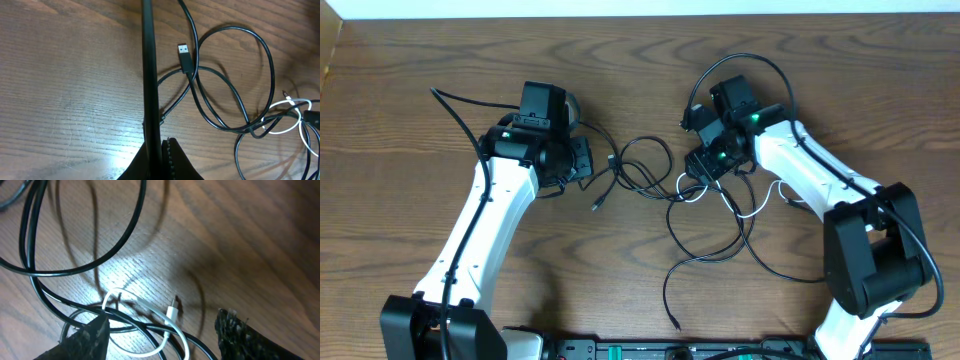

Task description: Untangle cables

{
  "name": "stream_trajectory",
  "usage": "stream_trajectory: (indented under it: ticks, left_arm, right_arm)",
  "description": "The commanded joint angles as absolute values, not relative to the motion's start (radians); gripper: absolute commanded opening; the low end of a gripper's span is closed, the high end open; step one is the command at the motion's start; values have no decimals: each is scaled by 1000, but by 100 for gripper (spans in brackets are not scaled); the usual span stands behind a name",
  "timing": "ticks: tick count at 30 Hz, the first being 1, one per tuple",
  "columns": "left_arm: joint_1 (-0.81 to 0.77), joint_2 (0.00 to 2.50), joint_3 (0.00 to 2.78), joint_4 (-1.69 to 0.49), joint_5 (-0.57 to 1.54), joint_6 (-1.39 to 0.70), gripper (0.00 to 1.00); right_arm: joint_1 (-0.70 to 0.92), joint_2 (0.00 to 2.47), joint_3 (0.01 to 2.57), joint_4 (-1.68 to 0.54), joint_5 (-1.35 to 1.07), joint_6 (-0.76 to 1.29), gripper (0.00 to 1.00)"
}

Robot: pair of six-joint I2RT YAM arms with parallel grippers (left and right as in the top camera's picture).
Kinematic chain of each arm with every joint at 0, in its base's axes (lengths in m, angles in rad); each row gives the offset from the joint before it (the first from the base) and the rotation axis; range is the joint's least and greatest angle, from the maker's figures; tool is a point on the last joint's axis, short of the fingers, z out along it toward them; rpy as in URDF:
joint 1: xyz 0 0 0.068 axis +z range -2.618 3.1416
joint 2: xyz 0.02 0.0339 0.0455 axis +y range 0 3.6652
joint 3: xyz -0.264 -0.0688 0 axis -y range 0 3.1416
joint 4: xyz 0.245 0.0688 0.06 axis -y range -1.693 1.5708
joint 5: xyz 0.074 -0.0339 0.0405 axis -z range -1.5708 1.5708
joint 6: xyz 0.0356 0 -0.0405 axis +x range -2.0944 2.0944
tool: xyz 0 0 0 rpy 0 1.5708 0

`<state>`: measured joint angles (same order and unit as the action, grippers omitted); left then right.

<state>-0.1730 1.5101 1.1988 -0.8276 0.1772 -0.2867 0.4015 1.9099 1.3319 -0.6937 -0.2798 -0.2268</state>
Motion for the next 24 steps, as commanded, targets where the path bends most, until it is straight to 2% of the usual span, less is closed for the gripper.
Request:
stream_trajectory:
  ticks: [1,10,13,16,19,24]
  left_arm:
    - [-175,1509,1196,-830,167,-270,8]
    - [-175,1509,1196,-830,167,-270,7]
    - [-175,1509,1196,-830,167,-270,8]
    - [-175,1509,1196,-830,167,-270,8]
    - [-175,1509,1196,-830,167,-270,8]
    - [-175,1509,1196,-830,167,-270,8]
  right_arm:
    - [408,1927,1327,-695,-279,-252,62]
    - [408,1995,1327,-696,-279,-252,61]
    - [408,2009,1327,-683,-272,-252,56]
    - [408,2014,1327,-673,-223,-252,36]
    - [408,2014,1327,-668,-184,-248,1]
    - [397,2004,1334,-657,-154,-157,1]
